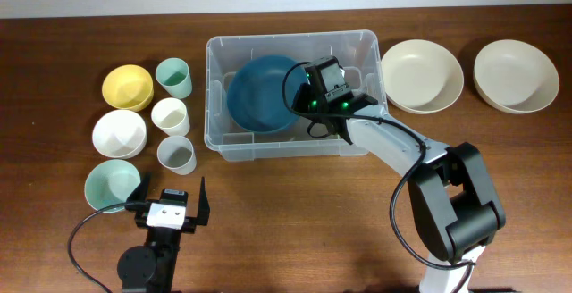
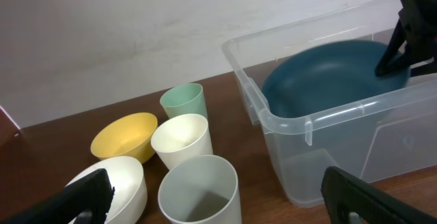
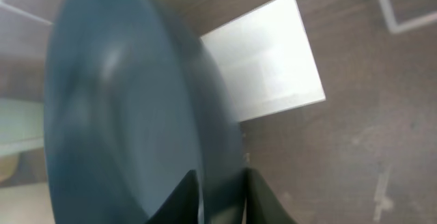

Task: Pack container
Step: 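Lower the dark blue bowl into the bin and open the right gripper, then raise the right gripper out of the bin and move it right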

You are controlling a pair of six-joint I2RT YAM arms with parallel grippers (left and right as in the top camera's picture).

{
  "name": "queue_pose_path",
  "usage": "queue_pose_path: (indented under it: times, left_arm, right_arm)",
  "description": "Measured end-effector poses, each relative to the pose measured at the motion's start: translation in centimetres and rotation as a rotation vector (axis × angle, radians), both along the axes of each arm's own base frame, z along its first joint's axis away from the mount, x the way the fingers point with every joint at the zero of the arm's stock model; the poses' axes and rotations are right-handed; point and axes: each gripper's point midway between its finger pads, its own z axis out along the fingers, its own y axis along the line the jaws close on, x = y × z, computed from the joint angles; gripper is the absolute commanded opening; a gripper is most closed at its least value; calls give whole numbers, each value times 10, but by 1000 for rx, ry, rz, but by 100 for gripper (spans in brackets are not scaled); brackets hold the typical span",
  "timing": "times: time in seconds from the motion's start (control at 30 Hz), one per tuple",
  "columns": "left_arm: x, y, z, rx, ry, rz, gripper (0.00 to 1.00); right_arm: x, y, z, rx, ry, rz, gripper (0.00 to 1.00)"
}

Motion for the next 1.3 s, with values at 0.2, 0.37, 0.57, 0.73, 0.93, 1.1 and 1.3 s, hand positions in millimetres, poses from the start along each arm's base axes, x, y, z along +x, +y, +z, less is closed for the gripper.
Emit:
queue_pose_path:
  times: [0.2, 0.37, 0.57, 0.73, 0.93, 1.1, 1.3]
  left_arm:
    - [0, 0, 0, 0, 0, 0, 100]
    - [0, 0, 0, 0, 0, 0, 100]
    - [0, 0, 0, 0, 0, 0, 100]
    - [0, 0, 0, 0, 0, 0, 100]
    - [0, 0, 0, 0, 0, 0, 100]
    - [0, 0, 0, 0, 0, 0, 100]
    - [0, 0, 0, 0, 0, 0, 100]
  right_arm:
    - [0, 1, 1, 4, 0, 0, 48]
    - [0, 2, 2, 8, -2, 8, 59]
    - [2, 2, 4, 5, -10, 12, 61]
    - [12, -8, 10, 4, -28, -3, 59]
    - [29, -51, 9, -15, -26, -88, 17]
    - [37, -84, 7, -29, -15, -164, 4]
    - [36, -82, 7, -30, -16, -160, 4]
